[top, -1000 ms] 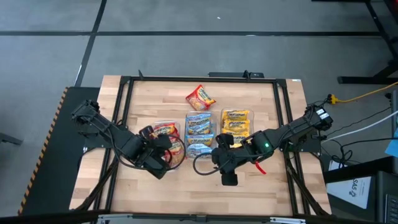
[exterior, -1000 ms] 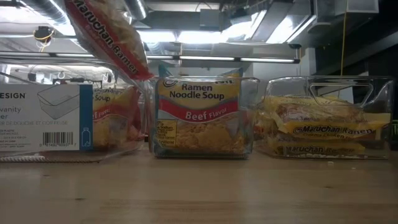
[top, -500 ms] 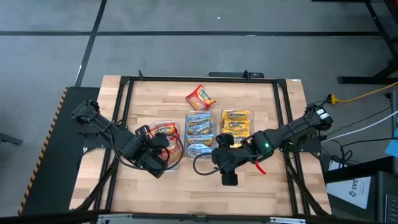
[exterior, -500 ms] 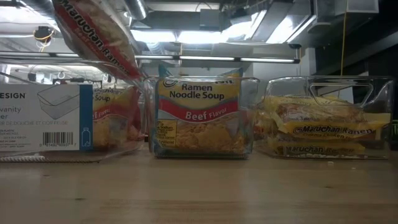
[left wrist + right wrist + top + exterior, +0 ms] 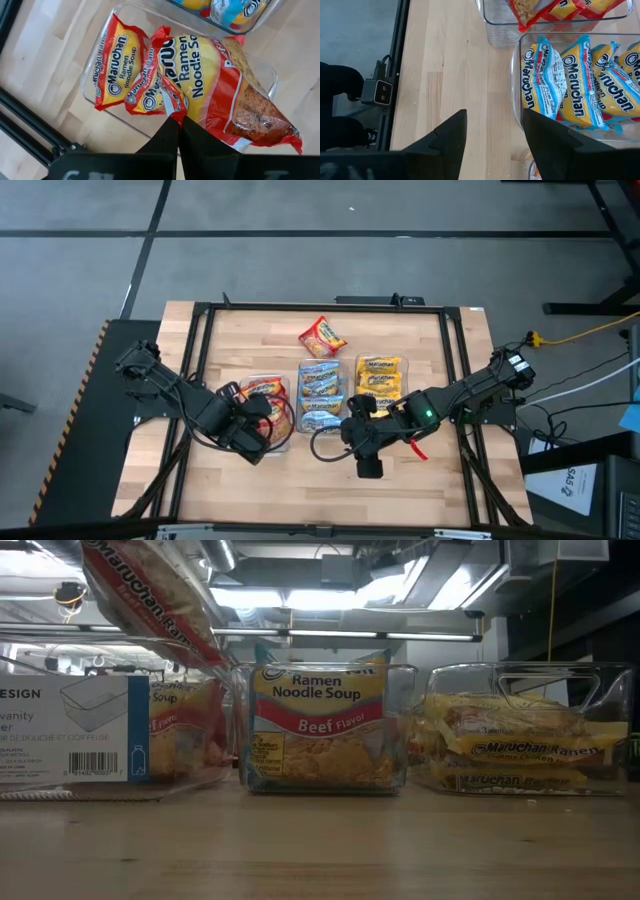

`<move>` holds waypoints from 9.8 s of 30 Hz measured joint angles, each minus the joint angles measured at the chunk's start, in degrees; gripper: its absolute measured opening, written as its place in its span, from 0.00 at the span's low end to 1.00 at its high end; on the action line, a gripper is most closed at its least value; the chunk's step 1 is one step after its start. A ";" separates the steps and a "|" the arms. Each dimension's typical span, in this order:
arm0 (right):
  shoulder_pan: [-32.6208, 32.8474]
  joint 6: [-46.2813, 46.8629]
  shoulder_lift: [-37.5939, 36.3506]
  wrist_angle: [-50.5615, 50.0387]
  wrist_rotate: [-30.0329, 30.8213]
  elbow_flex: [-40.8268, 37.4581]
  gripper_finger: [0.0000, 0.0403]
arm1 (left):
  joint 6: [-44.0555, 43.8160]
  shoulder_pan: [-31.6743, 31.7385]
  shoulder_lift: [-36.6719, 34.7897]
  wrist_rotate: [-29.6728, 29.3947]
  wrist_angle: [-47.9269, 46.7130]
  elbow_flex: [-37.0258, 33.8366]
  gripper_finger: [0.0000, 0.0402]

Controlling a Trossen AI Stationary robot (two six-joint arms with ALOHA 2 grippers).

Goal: Sort Maruchan noodles
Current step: Put the red noodle pack into the left transparent bin

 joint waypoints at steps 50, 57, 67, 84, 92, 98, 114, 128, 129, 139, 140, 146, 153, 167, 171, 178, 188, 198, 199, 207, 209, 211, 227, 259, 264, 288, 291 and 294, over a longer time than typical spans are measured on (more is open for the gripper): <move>0.00 -0.39 -0.02 -0.91 0.05 0.00 0.49 | 8.65 7.91 0.09 -8.09 7.52 -9.38 0.00; 0.00 -0.42 -0.02 -0.89 0.02 0.00 0.49 | 4.46 8.39 0.00 -6.06 0.92 -9.38 0.00; 0.00 -0.42 -0.02 -0.91 0.02 0.00 0.49 | 4.34 8.37 0.00 -6.14 1.09 -9.38 0.04; 0.00 -0.44 -0.02 -0.89 0.04 0.02 0.49 | 4.30 10.36 0.00 0.86 1.44 -11.63 0.21; 0.00 -0.44 -0.02 -0.89 0.07 0.02 0.49 | 1.46 10.27 0.05 6.91 7.19 -21.68 0.21; 0.00 -0.46 -0.02 -0.95 0.07 0.02 0.49 | -0.50 8.84 0.11 5.40 6.38 -22.59 0.21; -5.43 -1.19 -0.07 -2.82 29.35 0.11 0.49 | -4.50 6.90 -3.04 8.89 0.26 -12.66 0.21; -21.94 2.88 0.21 -20.03 7.45 -1.52 0.49 | 6.62 14.60 -3.19 -31.99 0.40 -12.84 0.21; -22.37 2.93 0.20 -21.15 7.91 -1.88 0.49 | 8.70 16.87 -3.19 -32.42 1.39 -12.85 0.21; -19.09 13.82 0.26 -34.91 4.22 -9.73 0.49 | 55.99 44.51 -3.19 -17.54 35.35 -12.85 0.21; -17.97 15.41 0.26 -36.03 3.16 -10.80 0.49 | 59.76 46.71 -3.19 -13.64 39.48 -12.85 0.21; -10.46 23.85 0.26 -36.38 -7.97 -16.42 0.49 | 66.62 58.21 -3.19 13.46 56.12 -12.85 0.22; -2.11 33.20 0.28 -35.78 -16.09 -17.92 0.49 | 63.10 65.99 -3.00 28.63 64.09 -12.85 0.28; 4.54 43.83 0.28 -26.88 -17.94 -17.92 0.49 | 56.91 67.85 15.83 33.41 55.99 4.95 0.32; 4.63 44.04 0.28 -25.93 -15.69 -17.92 0.49 | 56.92 68.47 23.44 33.25 44.44 17.29 0.32; 4.64 44.02 0.28 -25.67 -13.69 -17.92 0.49 | 58.04 69.65 33.95 32.93 27.04 30.94 0.32; 4.68 43.95 0.28 -25.57 -13.33 -17.92 0.49 | 58.36 68.50 40.82 34.78 27.21 31.10 0.32; 4.78 43.93 0.28 -25.53 -13.54 -17.92 0.49 | 58.10 67.21 45.69 38.01 25.35 31.10 0.32; 4.93 43.93 0.28 -25.57 -13.72 -17.92 0.49 | 58.11 67.20 45.84 37.99 24.64 30.90 0.32; 5.63 43.39 0.28 -25.28 -14.16 -17.92 0.49 | 59.55 66.09 47.07 36.37 22.98 30.82 0.32; 5.71 43.39 0.28 -25.17 -14.14 -17.92 0.49 | 59.67 65.85 47.07 35.67 22.87 30.82 0.31; 5.90 43.39 0.28 -25.17 -14.22 -17.92 0.49 | 60.02 65.79 47.06 36.07 22.97 30.82 0.27; 10.11 43.45 0.28 -23.60 -11.00 -17.92 0.49 | 61.59 64.49 44.84 35.24 12.69 36.36 0.00; 12.79 43.52 0.31 -16.97 -9.88 -17.92 0.49 | 36.80 33.73 6.01 22.14 -0.08 39.04 0.00; 12.79 43.43 0.31 -16.94 -9.87 -17.92 0.49 | 31.86 25.94 5.44 18.86 -0.04 39.00 0.00; 8.35 19.22 0.31 20.01 10.34 -17.90 0.49 | 18.57 10.78 5.49 16.95 0.04 11.93 0.00; 4.93 14.85 0.31 19.55 14.98 -17.90 0.49 | 17.48 8.95 5.49 14.01 0.04 11.93 0.00; 0.87 11.83 0.31 19.46 16.15 -17.90 0.49 | 17.20 6.72 5.49 10.76 0.02 11.93 0.00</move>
